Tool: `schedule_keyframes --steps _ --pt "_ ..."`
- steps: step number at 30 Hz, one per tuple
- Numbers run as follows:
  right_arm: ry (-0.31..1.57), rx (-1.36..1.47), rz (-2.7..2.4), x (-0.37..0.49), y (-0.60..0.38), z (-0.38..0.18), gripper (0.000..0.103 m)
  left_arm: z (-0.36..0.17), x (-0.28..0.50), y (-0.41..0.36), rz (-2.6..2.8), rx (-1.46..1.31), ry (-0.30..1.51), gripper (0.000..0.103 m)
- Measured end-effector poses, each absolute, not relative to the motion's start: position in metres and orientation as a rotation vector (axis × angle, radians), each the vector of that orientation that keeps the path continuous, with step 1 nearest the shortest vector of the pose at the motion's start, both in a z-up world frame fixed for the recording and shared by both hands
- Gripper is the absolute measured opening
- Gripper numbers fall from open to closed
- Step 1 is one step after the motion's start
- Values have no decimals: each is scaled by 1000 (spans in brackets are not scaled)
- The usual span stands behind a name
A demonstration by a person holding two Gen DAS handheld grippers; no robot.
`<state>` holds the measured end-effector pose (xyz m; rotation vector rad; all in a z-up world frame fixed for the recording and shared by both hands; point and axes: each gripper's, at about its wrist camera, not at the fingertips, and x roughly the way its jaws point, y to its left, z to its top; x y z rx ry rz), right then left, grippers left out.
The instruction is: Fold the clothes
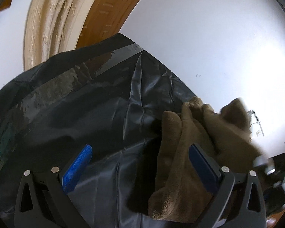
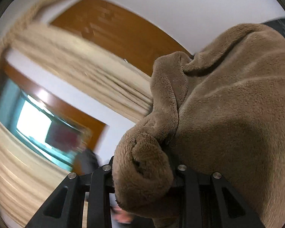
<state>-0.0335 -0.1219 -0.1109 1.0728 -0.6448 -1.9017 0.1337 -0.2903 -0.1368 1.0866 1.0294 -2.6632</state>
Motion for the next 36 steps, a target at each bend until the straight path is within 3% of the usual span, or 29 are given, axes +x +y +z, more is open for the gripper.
schedule_keyframes --steps 7,9,15,27,34,36 --pt "-311 1023 -2068 -16 -156 -114 35 -138 134 -284 -2685 1113 1045 102" --pt "-225 1000 -2096 -7 -164 -115 49 -139 133 -282 -2690 1124 1044 102" --pt "-60 895 -2077 29 -183 -114 70 -146 130 -285 -2684 1149 1115 102" --pt "-347 787 -1995 57 -105 -113 70 -146 127 -279 -2761 1120 1113 102" --pt "-305 679 -2200 77 -72 -106 70 -134 129 -264 -2853 1256 1219 102" --pt "-309 663 -2271 77 -57 -109 76 -132 126 -257 -2852 1322 1243 102"
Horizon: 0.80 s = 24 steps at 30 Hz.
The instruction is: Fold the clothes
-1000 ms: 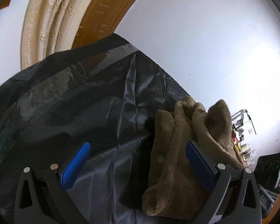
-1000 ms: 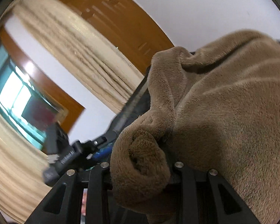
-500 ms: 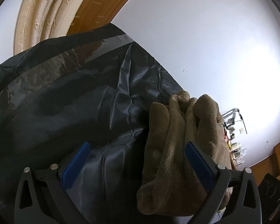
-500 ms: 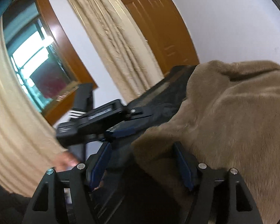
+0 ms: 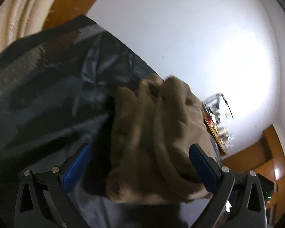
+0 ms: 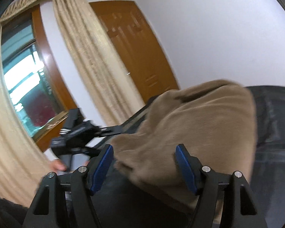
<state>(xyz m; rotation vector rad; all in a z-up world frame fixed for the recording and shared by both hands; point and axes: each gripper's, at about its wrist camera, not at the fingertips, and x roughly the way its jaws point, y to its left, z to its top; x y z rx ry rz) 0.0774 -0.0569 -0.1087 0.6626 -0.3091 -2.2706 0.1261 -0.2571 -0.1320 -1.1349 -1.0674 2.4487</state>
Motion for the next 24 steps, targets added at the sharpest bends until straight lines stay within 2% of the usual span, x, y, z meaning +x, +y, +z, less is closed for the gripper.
schedule_keyframes --steps 2,14,20,24 --pt "-326 651 -2351 74 -51 -112 79 -130 123 -249 2393 -1169 -1066 102" --pt "-324 632 -2523 75 -3 -129 79 -125 106 -228 2269 -1270 -1149 102" --pt "-329 636 -2529 72 -3 -129 79 -101 110 -219 2295 -1223 -1064 102" --pt "-339 656 -2532 70 -3 -131 79 -106 106 -206 2248 -1278 -1041 102"
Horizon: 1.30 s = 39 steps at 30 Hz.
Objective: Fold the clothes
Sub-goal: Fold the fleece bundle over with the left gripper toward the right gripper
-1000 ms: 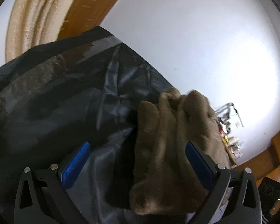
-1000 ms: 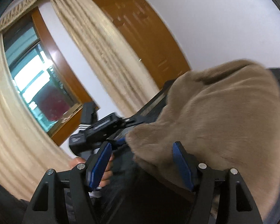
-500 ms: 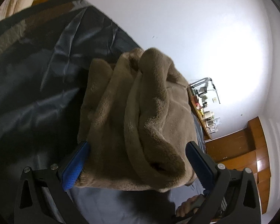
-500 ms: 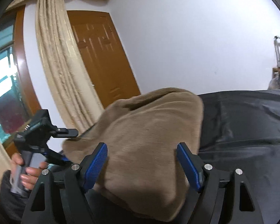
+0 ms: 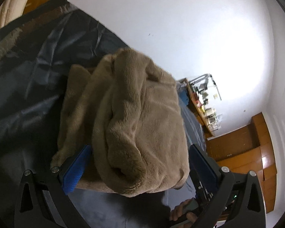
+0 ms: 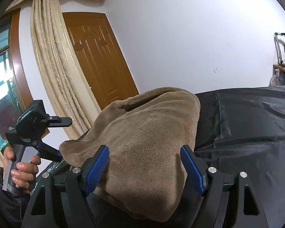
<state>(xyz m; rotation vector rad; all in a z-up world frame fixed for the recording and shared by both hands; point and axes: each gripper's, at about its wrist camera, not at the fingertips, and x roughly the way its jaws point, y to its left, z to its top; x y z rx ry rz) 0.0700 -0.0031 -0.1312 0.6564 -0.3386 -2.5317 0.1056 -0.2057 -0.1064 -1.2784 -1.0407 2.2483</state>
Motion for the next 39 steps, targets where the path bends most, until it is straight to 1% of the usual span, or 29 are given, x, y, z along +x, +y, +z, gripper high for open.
schedule_keyframes --steps 4,11,15,16,17,18,20,23,26,30,33,35,39 --pt "-363 656 -2546 70 1 -132 79 -121 93 -201 2143 -1319 -1109 102" --pt "-362 664 -2544 71 2 -133 79 -133 59 -204 2001 -1304 -1210 102" --pt "-358 665 -2538 71 1 -132 79 -137 41 -208 1969 -1308 -1238 102" --pt "-356 666 -2539 71 1 -133 80 -138 39 -209 1977 -1318 -1232 101" --pt "-354 670 -2537 71 0 -133 79 -138 38 -208 1991 -1332 -1217 93" --pt "-352 674 -2535 71 0 -133 79 -138 38 -208 2005 -1346 -1202 86" --pt "-348 682 -2532 70 -1 -135 79 -139 37 -208 2033 -1375 -1171 52" --pt "-336 688 -2531 70 -3 -136 80 -146 38 -207 2034 -1381 -1196 35" --pt "-307 658 -2558 74 -4 -133 79 -131 47 -217 2079 -1305 -1205 26" --pt "-268 609 -2586 81 -6 -129 79 -90 65 -233 2182 -1164 -1166 25" --pt "-246 597 -2585 83 -8 -128 80 -77 84 -244 2244 -1123 -1130 25" --pt "-230 595 -2580 84 -11 -128 79 -84 94 -250 2268 -1138 -1121 25" --pt "-177 583 -2582 87 -17 -127 79 -133 103 -267 2262 -1228 -1196 25"
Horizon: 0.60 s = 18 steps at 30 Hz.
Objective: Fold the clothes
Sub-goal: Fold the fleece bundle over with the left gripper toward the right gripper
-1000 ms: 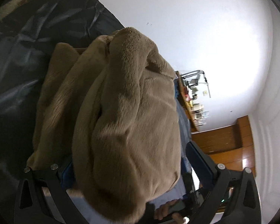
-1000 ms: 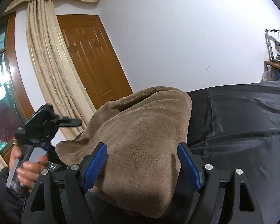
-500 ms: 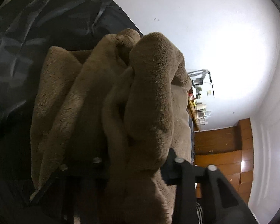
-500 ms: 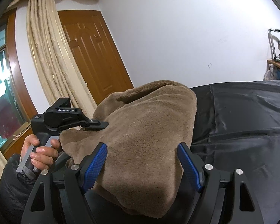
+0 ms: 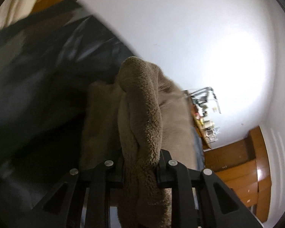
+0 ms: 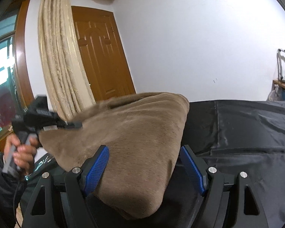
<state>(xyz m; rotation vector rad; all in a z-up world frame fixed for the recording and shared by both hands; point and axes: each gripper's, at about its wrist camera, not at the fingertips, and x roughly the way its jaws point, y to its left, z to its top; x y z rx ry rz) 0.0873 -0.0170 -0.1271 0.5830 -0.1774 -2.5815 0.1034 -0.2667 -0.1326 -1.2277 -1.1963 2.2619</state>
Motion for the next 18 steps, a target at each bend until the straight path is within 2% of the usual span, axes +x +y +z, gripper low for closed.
schedule_keyframes --steps 3,9,13,15,18 --pt "-152 577 -2590 89 -20 -126 79 -152 101 -269 2247 -1201 -1220 27" --pt "-135 571 -2549 90 -29 -104 80 -147 96 -268 2269 -1115 -1149 29" --pt "37 585 -2468 82 -66 -88 80 -143 92 -269 2274 -1081 -1121 30" --pt "149 635 -2430 72 -90 -94 80 -142 89 -268 2292 -1083 -1096 32" --pt "220 732 -2415 57 -109 -112 80 -143 88 -269 2301 -1084 -1094 36"
